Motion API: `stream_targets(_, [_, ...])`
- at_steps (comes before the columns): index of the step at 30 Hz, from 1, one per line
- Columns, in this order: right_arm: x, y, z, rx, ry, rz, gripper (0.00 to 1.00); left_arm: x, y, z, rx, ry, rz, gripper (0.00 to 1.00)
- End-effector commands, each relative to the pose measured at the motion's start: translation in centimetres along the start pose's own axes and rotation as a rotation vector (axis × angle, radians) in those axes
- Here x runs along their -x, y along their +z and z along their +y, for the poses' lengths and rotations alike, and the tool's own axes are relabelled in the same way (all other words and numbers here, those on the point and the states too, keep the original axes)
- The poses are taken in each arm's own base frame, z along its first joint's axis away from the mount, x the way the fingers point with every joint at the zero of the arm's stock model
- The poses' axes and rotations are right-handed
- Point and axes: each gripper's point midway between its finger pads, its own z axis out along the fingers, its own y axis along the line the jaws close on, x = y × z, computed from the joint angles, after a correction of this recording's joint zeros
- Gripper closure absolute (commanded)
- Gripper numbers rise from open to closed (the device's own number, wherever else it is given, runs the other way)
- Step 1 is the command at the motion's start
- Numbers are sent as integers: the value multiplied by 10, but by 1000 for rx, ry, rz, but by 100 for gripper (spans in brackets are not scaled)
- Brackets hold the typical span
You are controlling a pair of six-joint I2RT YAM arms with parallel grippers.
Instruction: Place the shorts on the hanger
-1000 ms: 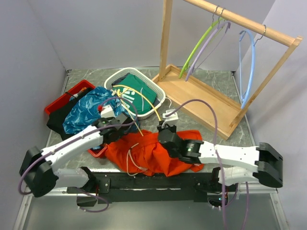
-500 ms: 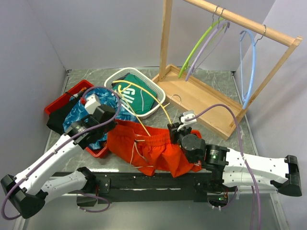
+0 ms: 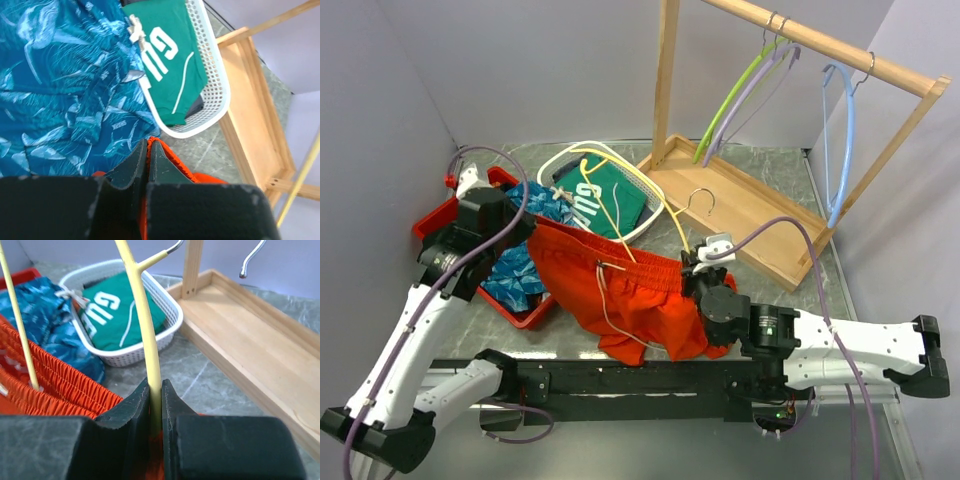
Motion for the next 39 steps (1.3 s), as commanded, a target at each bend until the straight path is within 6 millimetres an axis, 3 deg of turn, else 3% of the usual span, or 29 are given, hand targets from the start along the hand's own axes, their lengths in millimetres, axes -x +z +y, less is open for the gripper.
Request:
stream_targets(1, [32,-11,-22,-101,-10,-94,100,54,4,-11,-57,2,-120,99])
stream_targets(8, [29,-17,-3,-96,-147,-113,100,79,18,-20,-129,-21,-111,99])
stream_targets(22, [21,-22,9,-1,-309,-133,100,123,38,-12,-131,-37,-162,99])
stream_targets(32, [12,-18,23,42,-406,-116,100,150,19,-24,-156,-25,-262,99])
stream_targets(39, [12,-16,33,67,-417,-106,100,157,5,-23,-155,-25,-311,99])
